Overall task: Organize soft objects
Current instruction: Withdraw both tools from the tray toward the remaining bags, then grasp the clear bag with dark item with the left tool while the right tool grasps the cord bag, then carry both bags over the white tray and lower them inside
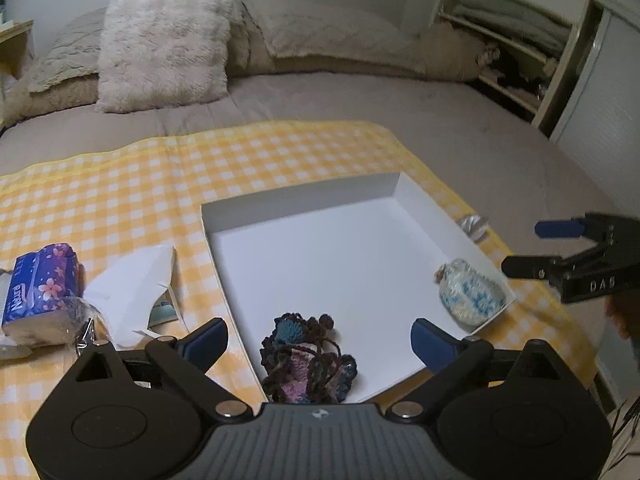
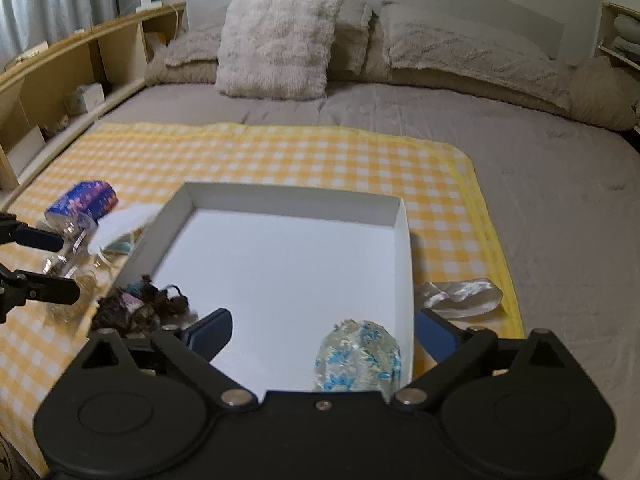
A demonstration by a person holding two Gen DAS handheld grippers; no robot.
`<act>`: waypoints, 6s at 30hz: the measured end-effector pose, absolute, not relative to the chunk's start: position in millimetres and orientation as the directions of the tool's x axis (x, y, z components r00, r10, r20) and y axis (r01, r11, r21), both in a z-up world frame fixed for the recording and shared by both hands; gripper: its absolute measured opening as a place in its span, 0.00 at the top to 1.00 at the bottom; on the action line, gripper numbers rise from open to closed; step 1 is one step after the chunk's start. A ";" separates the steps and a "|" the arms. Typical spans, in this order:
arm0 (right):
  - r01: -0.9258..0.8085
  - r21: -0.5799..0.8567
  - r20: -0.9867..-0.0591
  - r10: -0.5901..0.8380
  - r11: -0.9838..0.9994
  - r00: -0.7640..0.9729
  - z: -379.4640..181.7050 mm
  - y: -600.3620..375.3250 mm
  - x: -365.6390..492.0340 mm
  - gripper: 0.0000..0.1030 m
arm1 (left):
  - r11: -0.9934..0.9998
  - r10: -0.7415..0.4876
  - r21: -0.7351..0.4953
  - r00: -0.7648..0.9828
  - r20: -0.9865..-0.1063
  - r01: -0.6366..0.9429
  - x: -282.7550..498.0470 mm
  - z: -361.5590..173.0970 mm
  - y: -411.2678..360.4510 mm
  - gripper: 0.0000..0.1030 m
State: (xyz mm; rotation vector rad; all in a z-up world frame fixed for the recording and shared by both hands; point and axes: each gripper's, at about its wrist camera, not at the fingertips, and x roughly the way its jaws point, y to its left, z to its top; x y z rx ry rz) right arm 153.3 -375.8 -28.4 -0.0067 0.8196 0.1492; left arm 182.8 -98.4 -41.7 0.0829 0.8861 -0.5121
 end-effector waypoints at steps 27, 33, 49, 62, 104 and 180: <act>-0.177 0.109 -0.575 0.207 0.978 0.791 3.7 -297.9 157.2 0.00 | 0.969 -0.244 -0.121 0.744 -0.622 0.217 159.2 1.0 -2.5 0.00; -0.231 0.119 -0.569 0.257 0.966 0.781 7.2 -264.7 166.2 0.00 | 0.981 -0.189 -0.095 0.763 -0.618 0.167 156.0 2.6 23.1 0.00; -0.329 0.133 -0.575 0.344 0.935 0.743 6.3 -184.4 186.1 0.00 | 0.998 -0.052 -0.064 0.779 -0.625 0.015 155.3 2.4 91.7 0.00; -0.293 0.279 -0.699 0.402 0.915 0.591 -36.2 -133.8 214.2 0.00 | 0.985 -0.120 -0.174 0.676 -0.727 -0.012 194.2 -25.5 109.8 0.12; -0.458 0.405 -0.830 0.528 0.791 0.178 -109.6 -95.3 207.8 0.59 | 0.989 -0.144 -0.121 0.374 -0.916 0.084 258.7 -122.9 64.6 0.73; -0.101 0.281 -0.633 0.264 0.954 0.728 -21.4 -386.8 174.9 0.61 | 0.786 -0.601 -0.599 0.419 -0.681 0.154 224.3 -97.4 -156.9 0.76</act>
